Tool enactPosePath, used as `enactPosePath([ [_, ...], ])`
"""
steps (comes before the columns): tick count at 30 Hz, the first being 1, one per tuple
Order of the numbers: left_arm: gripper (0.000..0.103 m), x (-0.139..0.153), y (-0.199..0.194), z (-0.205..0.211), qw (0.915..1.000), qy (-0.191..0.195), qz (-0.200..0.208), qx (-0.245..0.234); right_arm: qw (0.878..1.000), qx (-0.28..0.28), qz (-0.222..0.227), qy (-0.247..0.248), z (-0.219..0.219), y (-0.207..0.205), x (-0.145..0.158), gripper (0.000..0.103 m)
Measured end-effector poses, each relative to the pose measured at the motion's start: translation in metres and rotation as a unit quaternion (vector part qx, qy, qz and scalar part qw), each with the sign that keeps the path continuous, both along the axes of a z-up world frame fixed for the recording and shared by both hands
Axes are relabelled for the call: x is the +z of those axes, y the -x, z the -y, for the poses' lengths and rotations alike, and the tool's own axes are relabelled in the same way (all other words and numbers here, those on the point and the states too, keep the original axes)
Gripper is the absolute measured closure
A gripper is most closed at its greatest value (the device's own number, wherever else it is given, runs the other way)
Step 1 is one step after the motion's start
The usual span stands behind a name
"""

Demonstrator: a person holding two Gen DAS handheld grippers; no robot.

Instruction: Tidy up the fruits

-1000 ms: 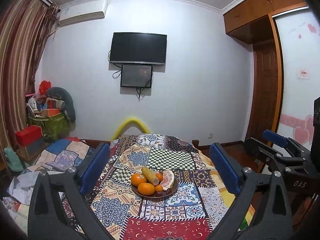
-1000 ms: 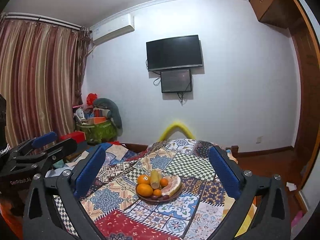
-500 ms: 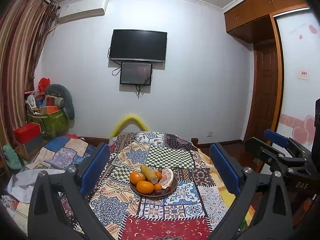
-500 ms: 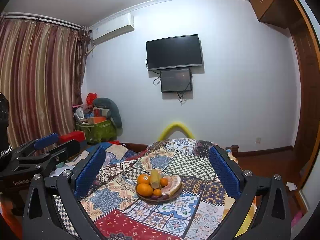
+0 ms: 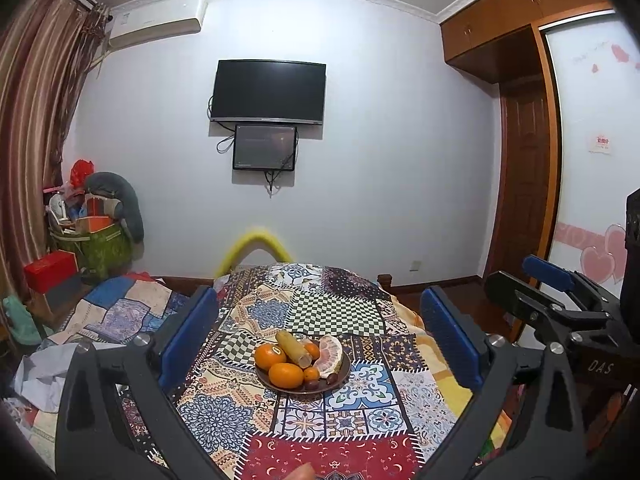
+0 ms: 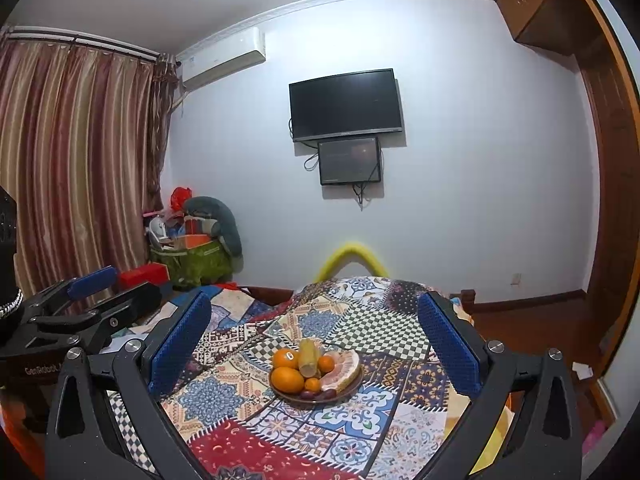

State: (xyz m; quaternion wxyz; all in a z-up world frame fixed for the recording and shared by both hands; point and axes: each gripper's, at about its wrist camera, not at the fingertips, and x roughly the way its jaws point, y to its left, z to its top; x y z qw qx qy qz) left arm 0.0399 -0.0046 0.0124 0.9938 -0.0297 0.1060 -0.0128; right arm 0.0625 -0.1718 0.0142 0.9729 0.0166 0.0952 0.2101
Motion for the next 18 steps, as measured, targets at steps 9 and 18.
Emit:
enactPosePath([
  [9,0.001,-0.0009,-0.0012,-0.0024,1.0000,0.008,-0.003,-0.005,1.000,0.000,0.000,0.001,-0.0017,-0.0003,-0.0001,0.000],
  [18,0.001,-0.0023,-0.0058,-0.0035,0.9999,0.008,-0.009,-0.010,1.000,0.002,-0.008,0.001,-0.0022,-0.0041,-0.0040,0.000],
])
